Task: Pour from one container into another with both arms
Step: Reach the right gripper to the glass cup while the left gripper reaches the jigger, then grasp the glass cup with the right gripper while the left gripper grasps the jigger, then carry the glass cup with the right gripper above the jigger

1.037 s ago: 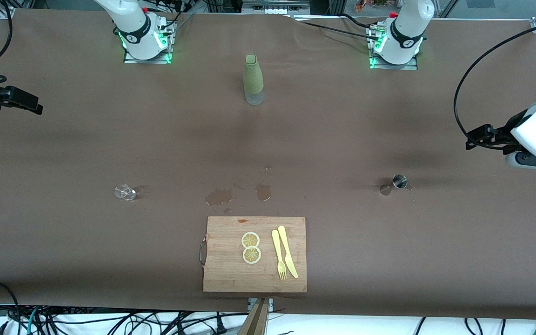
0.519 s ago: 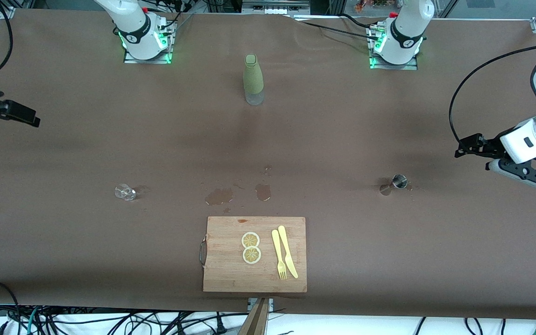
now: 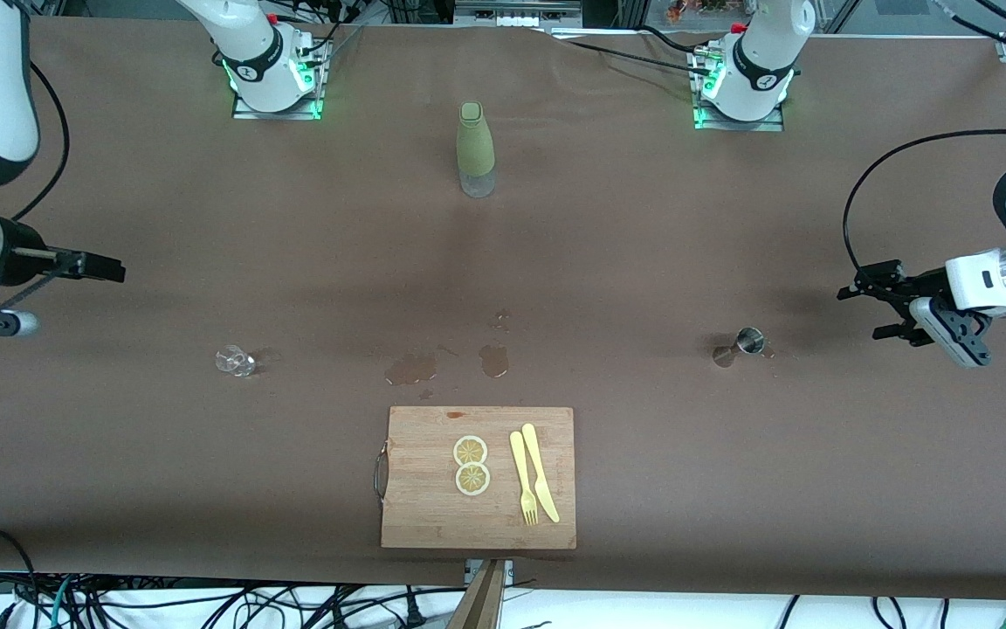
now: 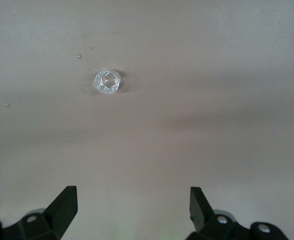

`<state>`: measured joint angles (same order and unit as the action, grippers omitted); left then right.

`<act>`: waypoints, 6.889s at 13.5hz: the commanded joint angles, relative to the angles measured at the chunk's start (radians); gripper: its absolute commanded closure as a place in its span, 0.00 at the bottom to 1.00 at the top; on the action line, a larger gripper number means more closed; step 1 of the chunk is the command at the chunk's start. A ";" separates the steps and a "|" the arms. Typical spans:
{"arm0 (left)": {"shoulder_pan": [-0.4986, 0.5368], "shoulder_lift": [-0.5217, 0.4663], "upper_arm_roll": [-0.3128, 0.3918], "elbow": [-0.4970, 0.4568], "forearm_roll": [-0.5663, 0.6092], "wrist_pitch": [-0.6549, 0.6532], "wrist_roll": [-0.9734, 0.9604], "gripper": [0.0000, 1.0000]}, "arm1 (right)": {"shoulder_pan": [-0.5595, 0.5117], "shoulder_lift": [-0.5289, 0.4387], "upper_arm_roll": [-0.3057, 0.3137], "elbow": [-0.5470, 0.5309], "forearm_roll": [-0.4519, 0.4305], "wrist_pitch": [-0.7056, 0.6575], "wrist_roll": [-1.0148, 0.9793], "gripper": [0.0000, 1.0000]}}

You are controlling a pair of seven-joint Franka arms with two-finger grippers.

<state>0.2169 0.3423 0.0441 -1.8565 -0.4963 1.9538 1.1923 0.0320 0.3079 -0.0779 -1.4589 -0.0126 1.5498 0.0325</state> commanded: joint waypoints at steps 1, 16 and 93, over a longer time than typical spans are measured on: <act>0.044 0.093 -0.006 0.020 -0.147 0.004 0.298 0.00 | -0.003 0.043 0.001 0.003 0.008 0.051 -0.133 0.00; 0.075 0.455 -0.009 0.023 -0.800 -0.222 1.335 0.00 | -0.164 0.382 -0.034 -0.041 0.724 0.351 -1.722 0.00; -1.065 0.868 0.250 0.928 -1.124 0.542 0.199 1.00 | -0.063 0.646 0.441 0.253 0.674 0.434 -1.511 0.79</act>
<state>-0.8279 1.1667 0.2661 -0.9888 -1.5786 2.4756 1.4145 -0.0231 0.9594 0.3388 -1.2113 0.7057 1.9824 -1.5251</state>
